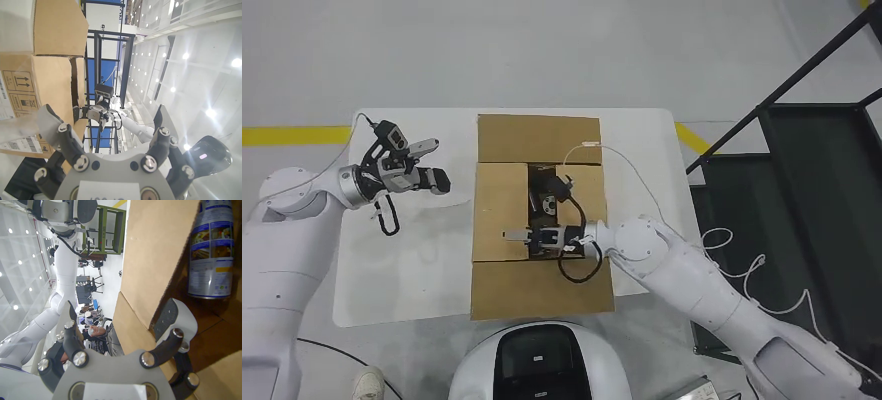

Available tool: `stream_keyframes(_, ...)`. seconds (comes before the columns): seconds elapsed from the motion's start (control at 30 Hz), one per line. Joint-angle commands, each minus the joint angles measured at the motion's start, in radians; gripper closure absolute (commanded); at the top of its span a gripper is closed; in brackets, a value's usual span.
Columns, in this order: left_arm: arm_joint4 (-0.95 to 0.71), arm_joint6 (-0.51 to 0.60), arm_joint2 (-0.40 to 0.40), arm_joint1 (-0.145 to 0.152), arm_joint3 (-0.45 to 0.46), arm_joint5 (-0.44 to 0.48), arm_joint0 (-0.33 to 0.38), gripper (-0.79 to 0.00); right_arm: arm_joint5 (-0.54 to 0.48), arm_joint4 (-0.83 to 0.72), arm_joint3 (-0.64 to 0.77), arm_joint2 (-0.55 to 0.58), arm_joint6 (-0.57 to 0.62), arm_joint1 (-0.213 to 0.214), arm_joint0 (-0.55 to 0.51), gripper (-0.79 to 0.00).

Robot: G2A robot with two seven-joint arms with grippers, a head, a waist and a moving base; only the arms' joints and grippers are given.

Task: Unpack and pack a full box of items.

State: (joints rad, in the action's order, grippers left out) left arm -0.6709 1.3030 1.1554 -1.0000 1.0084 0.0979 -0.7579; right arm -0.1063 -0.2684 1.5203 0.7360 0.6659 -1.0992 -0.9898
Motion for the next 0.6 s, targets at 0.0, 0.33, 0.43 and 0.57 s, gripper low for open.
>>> stream_keyframes(0.0,-0.013,-0.013,0.015,0.002,0.004,0.008,-0.004,-0.785,-0.013,-0.009,-0.007,-0.011,-0.001,-0.011,0.015,-0.785)
stream_keyframes(0.33,-0.069,-0.036,0.135,0.026,0.086,0.041,-0.058,-0.785,-0.16,-0.129,0.019,-0.025,0.018,-0.051,0.039,-0.785)
stream_keyframes(0.43,-0.083,-0.051,0.161,0.031,0.116,0.029,-0.066,-0.785,-0.175,-0.142,0.017,-0.049,-0.003,-0.074,0.071,-0.785)
stream_keyframes(0.57,-0.089,-0.058,0.173,0.032,0.149,0.015,-0.063,-0.785,-0.182,-0.174,-0.03,-0.112,-0.023,-0.12,0.139,-0.785)
